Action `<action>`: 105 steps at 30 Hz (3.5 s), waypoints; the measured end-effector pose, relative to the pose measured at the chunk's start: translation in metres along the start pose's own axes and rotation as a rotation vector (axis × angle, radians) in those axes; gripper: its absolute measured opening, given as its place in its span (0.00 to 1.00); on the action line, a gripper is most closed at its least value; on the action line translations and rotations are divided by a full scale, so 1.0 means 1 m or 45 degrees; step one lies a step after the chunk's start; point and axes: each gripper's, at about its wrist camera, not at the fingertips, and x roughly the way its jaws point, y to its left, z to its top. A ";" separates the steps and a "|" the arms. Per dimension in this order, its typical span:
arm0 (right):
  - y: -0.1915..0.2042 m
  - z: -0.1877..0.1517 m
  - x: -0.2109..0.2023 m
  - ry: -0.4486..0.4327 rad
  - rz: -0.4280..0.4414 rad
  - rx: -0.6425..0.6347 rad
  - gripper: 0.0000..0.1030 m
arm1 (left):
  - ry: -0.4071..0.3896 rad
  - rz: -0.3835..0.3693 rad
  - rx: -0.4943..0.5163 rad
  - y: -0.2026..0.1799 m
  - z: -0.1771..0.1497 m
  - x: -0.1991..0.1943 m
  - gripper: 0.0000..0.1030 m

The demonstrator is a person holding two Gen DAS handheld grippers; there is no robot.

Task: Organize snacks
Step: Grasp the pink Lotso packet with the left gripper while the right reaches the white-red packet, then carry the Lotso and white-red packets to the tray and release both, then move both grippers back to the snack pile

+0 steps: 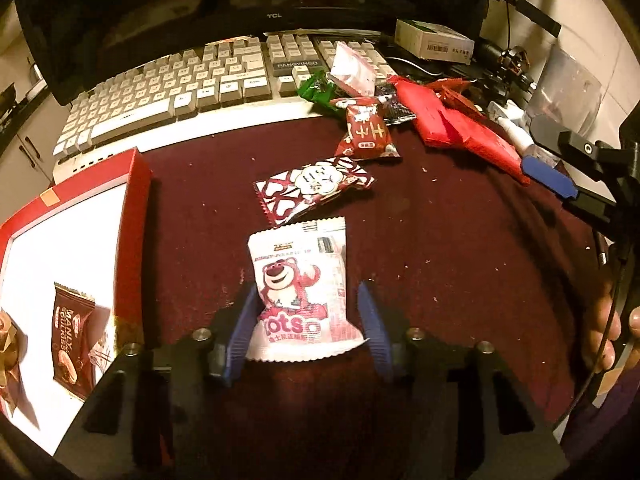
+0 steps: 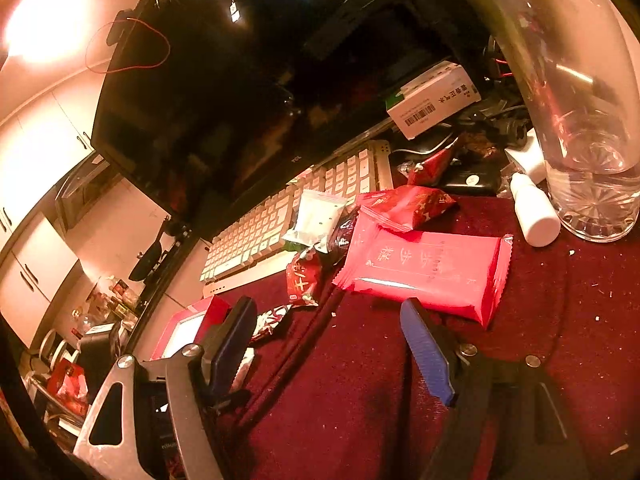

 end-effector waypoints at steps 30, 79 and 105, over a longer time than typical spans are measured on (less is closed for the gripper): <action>0.120 -0.031 0.116 0.369 -0.351 -0.401 0.73 | -0.237 -0.145 -0.226 0.086 -0.046 -0.082 0.33; 0.271 -0.098 0.165 0.424 0.119 -0.605 0.46 | -0.232 0.138 -0.537 0.201 -0.075 -0.087 0.36; 0.135 -0.036 0.063 0.134 -0.080 -0.346 0.71 | -0.198 0.141 -0.325 0.133 -0.044 -0.086 0.55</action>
